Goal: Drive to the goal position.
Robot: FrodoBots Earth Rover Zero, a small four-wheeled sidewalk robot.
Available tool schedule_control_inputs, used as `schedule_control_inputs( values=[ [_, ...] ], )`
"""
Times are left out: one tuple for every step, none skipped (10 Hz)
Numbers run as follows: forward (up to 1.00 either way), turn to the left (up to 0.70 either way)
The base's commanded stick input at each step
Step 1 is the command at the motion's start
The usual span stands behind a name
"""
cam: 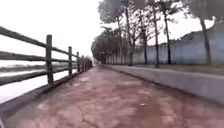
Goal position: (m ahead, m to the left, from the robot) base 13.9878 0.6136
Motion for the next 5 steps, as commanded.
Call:
schedule_control_inputs(
  values=[
    [1.0, 0.23],
    [1.0, 0.35],
    [1.0, 0.26],
    [1.0, 0.12],
    [1.0, 0.0]
  ],
)
